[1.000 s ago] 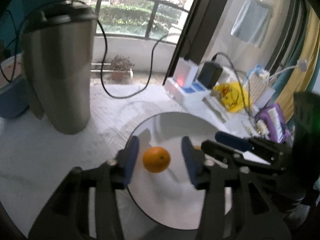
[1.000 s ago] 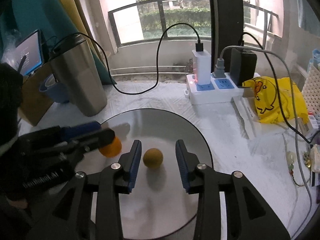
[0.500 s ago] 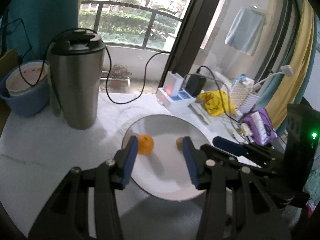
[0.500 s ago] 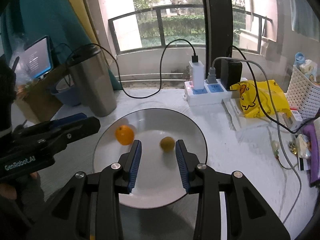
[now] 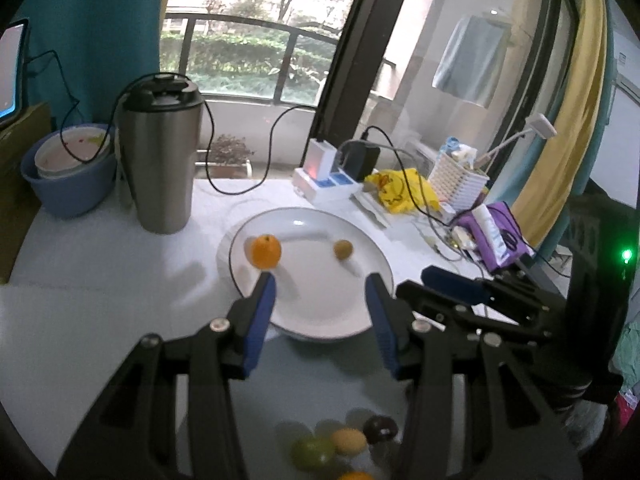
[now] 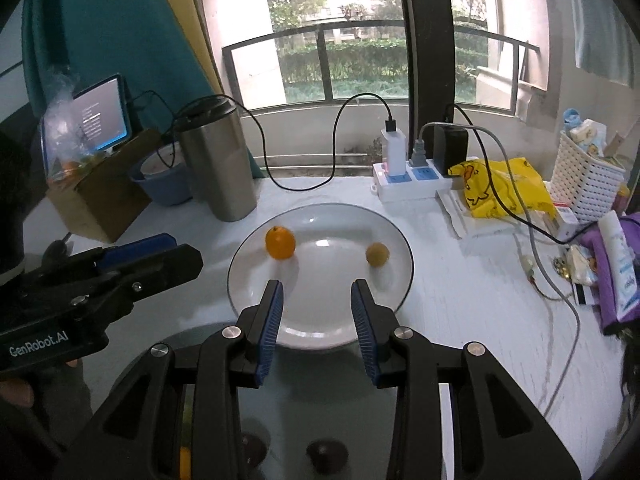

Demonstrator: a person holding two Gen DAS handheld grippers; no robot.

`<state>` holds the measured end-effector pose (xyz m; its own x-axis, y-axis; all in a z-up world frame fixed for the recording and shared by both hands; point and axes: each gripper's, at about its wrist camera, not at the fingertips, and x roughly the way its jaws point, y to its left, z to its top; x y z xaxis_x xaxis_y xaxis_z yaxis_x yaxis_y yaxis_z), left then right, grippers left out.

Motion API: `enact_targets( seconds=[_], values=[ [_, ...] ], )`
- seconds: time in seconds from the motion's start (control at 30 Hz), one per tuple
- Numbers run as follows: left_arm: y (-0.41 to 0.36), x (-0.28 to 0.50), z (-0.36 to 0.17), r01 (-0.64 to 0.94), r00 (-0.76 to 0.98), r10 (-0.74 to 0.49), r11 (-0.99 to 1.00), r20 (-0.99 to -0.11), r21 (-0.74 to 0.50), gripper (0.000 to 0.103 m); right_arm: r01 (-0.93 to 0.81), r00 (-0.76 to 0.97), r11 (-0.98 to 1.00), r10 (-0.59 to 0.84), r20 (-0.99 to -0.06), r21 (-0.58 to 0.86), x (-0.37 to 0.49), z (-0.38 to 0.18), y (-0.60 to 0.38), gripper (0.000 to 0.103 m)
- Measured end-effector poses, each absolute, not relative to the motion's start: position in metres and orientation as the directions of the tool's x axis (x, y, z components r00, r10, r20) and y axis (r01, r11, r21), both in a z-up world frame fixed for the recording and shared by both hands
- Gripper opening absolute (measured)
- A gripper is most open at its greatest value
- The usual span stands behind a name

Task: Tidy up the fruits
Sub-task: 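Withdraw both grippers from the bowl back toward the grey tray, then grasp a green lime with the left gripper while the right gripper grasps a red tomato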

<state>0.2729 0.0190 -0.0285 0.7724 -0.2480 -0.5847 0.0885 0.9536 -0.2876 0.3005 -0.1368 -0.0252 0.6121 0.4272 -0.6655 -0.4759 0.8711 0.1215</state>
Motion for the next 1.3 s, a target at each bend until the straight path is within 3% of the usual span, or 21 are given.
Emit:
enact_targets(
  seconds=[1.2, 1.23, 1.3],
  values=[
    [-0.009, 0.147, -0.077, 0.06, 0.736, -0.223, 0.962, -0.639, -0.266, 0.05, -0.472, 0.585, 0.876, 0.392, -0.71, 0.095, 0.165, -0.055, -0.16, 0.037],
    [-0.008, 0.145, -0.079, 0.054, 0.735, -0.219, 0.962, -0.641, -0.267, 0.05, -0.475, 0.584, 0.875, 0.391, -0.711, 0.091, 0.163, -0.055, -0.159, 0.037],
    [-0.005, 0.139, -0.082, 0.043, 0.735, -0.23, 0.955, -0.638, -0.294, 0.075, -0.481, 0.579, 0.872, 0.395, -0.714, 0.092, 0.158, -0.057, -0.157, 0.037]
  ],
)
